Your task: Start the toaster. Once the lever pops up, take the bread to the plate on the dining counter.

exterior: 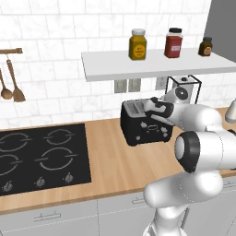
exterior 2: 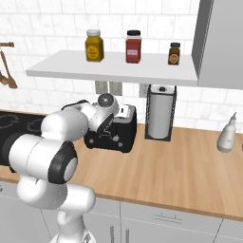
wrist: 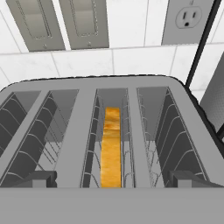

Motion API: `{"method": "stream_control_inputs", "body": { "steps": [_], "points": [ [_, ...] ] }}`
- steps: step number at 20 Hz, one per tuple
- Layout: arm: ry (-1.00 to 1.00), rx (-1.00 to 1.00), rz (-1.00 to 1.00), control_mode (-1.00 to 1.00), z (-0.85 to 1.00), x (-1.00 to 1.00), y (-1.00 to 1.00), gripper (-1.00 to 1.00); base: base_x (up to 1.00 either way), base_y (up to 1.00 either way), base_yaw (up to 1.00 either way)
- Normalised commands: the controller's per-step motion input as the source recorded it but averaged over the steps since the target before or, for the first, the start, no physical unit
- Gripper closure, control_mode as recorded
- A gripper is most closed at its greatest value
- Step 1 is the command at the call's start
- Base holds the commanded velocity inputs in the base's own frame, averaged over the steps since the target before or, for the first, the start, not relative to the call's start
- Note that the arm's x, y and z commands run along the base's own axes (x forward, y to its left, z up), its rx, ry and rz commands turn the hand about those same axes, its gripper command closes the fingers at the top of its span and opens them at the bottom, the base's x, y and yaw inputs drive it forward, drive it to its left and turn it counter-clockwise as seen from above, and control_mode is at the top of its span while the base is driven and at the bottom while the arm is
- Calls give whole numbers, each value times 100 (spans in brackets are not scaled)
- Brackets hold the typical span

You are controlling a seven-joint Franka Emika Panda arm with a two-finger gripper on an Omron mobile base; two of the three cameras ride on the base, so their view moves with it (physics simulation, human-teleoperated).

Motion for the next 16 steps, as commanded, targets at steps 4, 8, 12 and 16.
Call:
{"method": "stream_control_inputs", "body": {
  "steps": [4, 8, 12, 16],
  "points": [
    [0, 0, 0, -100, 0, 0, 0, -100, 0, 0, 0],
    [0, 0, 0, -100, 0, 0, 0, -100, 0, 0, 0],
    [0, 0, 0, -100, 0, 0, 0, -100, 0, 0, 0],
    [0, 0, 0, -100, 0, 0, 0, -100, 0, 0, 0]
  ]
}}
